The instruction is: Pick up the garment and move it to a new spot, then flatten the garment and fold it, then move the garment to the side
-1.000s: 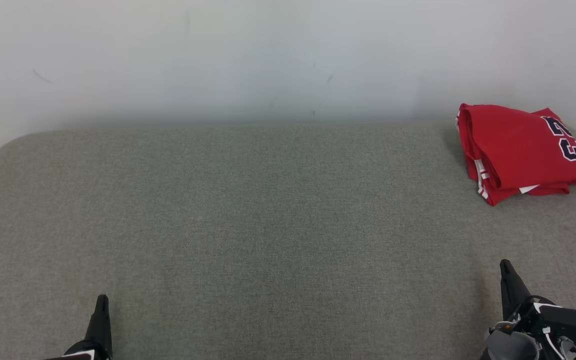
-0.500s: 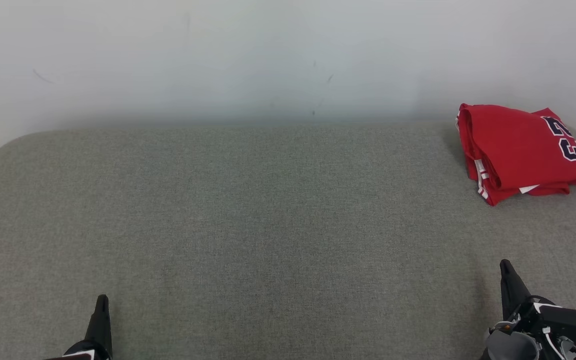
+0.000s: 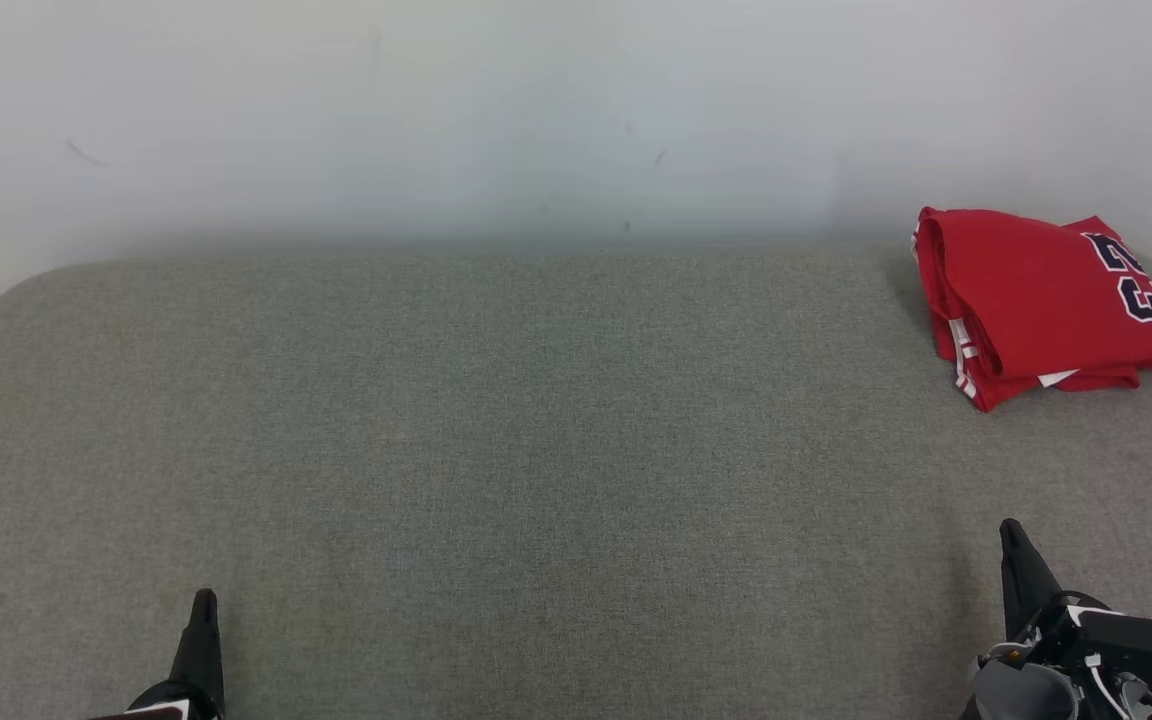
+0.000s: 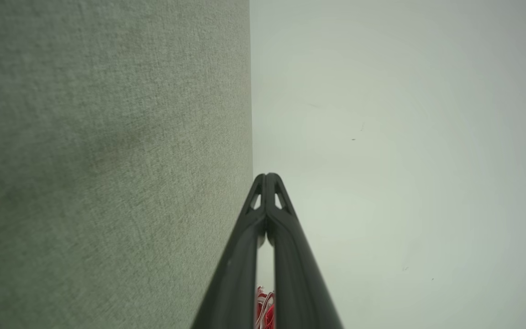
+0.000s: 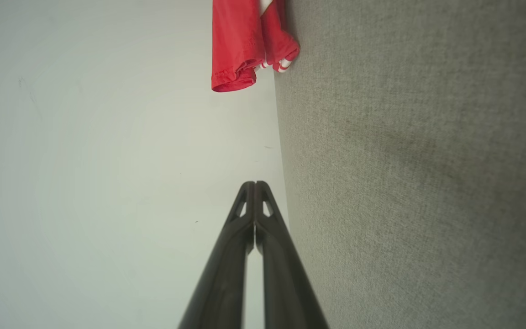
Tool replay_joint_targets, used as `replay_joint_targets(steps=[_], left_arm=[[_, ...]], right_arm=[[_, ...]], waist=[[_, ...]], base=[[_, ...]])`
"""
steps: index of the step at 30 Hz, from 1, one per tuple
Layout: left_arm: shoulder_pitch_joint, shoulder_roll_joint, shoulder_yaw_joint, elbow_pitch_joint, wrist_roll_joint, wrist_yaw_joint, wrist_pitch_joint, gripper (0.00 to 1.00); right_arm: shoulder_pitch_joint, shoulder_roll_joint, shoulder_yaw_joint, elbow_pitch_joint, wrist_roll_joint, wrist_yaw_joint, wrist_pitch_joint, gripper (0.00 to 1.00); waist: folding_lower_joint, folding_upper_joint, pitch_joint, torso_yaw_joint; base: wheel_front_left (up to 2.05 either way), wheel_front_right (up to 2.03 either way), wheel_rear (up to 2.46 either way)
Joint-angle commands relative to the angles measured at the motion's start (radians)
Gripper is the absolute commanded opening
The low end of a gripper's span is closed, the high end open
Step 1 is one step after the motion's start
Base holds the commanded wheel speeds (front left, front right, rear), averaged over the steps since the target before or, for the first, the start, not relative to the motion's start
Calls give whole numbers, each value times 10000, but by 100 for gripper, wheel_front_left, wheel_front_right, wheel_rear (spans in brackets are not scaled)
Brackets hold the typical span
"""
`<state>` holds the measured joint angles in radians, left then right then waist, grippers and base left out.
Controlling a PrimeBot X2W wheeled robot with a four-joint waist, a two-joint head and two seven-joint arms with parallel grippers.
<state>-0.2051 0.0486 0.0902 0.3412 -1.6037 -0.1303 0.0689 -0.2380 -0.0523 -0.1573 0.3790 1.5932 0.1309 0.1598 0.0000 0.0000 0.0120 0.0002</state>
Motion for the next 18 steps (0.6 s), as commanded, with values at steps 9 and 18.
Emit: replay_joint_targets(steps=[9,18], left_arm=[[-23,30,34,17,-85,-22,7,0],[-23,30,34,16,-85,-22,7,0]], right_arm=[[-78,27,-5,13,-66,-3,47,0],[-78,29,-7,13,-67,-3,49,0]], waist=[[0,0,0,0],[0,0,0,0]], base=[[0,0,0],[0,0,0]])
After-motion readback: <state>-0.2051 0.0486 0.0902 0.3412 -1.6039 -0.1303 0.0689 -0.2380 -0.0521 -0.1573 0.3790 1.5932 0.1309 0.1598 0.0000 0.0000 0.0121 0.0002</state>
